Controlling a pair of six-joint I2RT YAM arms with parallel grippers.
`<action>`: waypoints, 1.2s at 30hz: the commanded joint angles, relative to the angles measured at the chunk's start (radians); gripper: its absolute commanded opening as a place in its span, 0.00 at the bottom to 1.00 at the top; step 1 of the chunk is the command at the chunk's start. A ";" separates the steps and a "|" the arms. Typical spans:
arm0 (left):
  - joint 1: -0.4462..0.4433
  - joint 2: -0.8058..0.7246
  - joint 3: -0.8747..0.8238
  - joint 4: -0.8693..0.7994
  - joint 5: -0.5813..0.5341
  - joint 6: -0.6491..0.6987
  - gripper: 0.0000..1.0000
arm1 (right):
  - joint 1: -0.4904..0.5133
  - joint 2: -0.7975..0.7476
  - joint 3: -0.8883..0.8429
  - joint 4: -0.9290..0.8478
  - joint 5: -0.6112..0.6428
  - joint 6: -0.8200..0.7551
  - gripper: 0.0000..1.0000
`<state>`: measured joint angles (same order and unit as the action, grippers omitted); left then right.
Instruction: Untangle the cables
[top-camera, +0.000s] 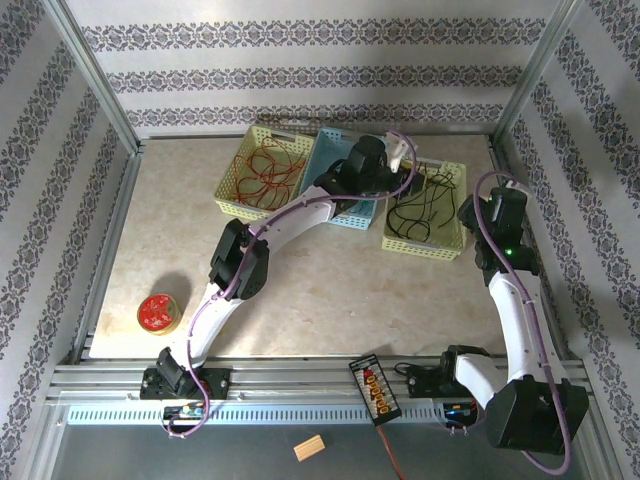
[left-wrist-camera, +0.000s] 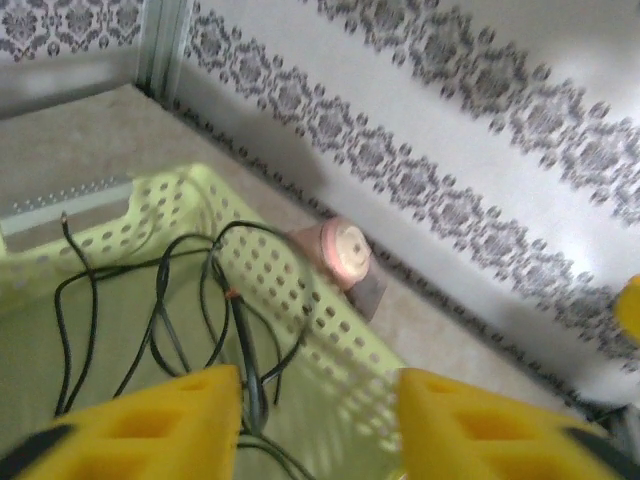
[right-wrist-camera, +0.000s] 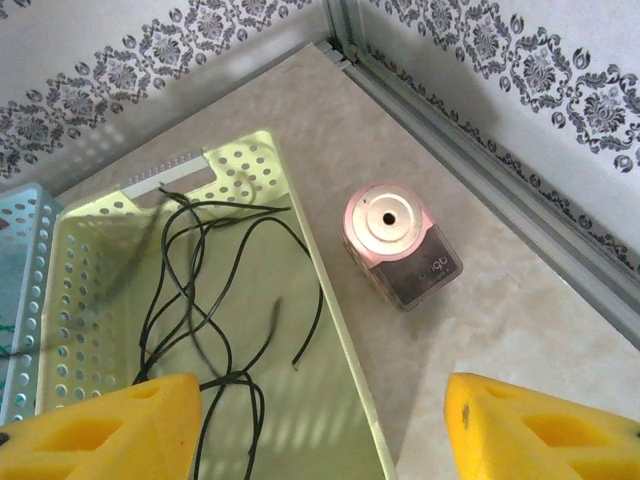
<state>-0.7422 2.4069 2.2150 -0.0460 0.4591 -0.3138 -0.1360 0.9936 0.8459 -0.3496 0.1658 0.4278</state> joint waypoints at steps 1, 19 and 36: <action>-0.018 -0.054 -0.028 -0.055 -0.038 0.009 0.82 | -0.011 -0.015 -0.002 -0.029 -0.023 -0.020 0.66; 0.244 -0.920 -1.254 0.153 -1.037 -0.037 0.99 | 0.178 -0.025 -0.418 0.748 0.162 -0.330 0.98; 0.444 -0.882 -1.567 0.506 -1.226 0.310 0.99 | 0.123 0.551 -0.491 1.374 -0.205 -0.382 0.98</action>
<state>-0.3111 1.4807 0.6518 0.3393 -0.7750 -0.0631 -0.0006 1.4982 0.3935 0.8371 0.1017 0.0490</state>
